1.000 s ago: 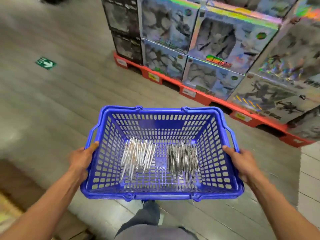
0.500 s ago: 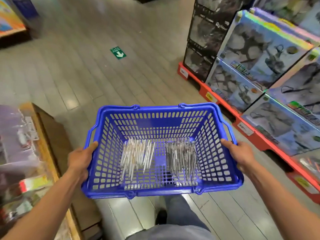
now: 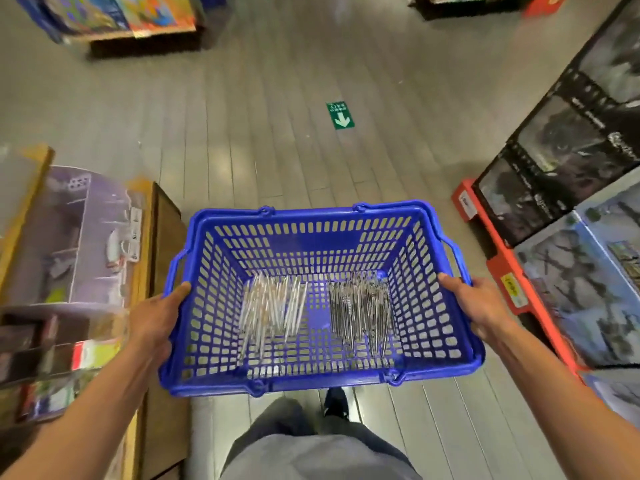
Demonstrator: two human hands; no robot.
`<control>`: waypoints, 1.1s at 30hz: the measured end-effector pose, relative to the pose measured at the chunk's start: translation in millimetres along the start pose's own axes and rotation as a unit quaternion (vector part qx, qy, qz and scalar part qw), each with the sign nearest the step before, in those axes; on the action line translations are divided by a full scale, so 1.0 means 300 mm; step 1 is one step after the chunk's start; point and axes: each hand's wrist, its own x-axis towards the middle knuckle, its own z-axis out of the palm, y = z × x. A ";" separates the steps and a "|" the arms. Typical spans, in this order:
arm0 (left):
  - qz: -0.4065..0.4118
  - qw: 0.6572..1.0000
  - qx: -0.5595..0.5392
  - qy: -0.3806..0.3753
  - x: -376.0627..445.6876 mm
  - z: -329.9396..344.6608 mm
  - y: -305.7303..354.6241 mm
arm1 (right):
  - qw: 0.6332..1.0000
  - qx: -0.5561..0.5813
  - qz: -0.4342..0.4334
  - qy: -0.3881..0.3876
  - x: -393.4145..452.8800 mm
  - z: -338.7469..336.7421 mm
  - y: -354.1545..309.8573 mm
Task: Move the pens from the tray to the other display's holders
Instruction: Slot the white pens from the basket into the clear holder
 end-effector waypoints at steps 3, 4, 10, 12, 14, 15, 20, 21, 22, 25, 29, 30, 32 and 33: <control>-0.001 1.000 -0.016 0.009 0.101 0.039 0.084 | 1.000 -0.010 -0.005 -0.021 0.125 0.085 -0.164; -0.004 1.000 -0.020 0.015 0.137 0.052 0.113 | 1.000 -0.015 -0.008 -0.024 0.164 0.115 -0.216; -0.011 0.998 -0.038 0.039 0.417 0.141 0.308 | 0.998 -0.026 -0.016 -0.056 0.414 0.351 -0.492; -0.017 0.998 -0.038 0.043 0.526 0.170 0.394 | 0.997 -0.026 -0.019 -0.066 0.492 0.441 -0.582; -0.026 0.998 -0.032 0.051 0.635 0.194 0.488 | 0.997 -0.030 -0.011 -0.068 0.563 0.525 -0.677; -0.028 0.998 -0.029 0.052 0.689 0.206 0.537 | 0.997 -0.033 -0.005 -0.074 0.599 0.566 -0.728; -0.020 0.998 -0.027 0.051 0.938 0.262 0.787 | 0.996 -0.041 -0.016 -0.077 0.754 0.763 -0.981; -0.018 0.998 -0.031 0.051 0.982 0.273 0.836 | 0.996 -0.042 -0.021 -0.072 0.780 0.799 -1.029; -0.019 0.998 -0.033 0.051 1.026 0.285 0.886 | 0.996 -0.041 -0.022 -0.071 0.809 0.837 -1.080; -0.009 0.997 -0.042 0.061 1.156 0.322 1.018 | 0.996 -0.041 -0.029 -0.080 0.902 0.954 -1.226; -0.014 0.995 -0.056 0.075 1.360 0.375 1.184 | 0.994 -0.053 -0.042 -0.091 1.059 1.147 -1.427; -0.018 0.995 -0.062 0.077 1.417 0.388 1.226 | 0.992 -0.060 -0.046 -0.098 1.105 1.204 -1.483; -0.025 0.993 -0.072 0.086 1.528 0.416 1.313 | 0.990 -0.069 -0.051 -0.112 1.205 1.326 -1.595; -0.024 0.992 -0.076 0.098 1.583 0.429 1.356 | 0.989 -0.073 -0.052 -0.119 1.259 1.392 -1.652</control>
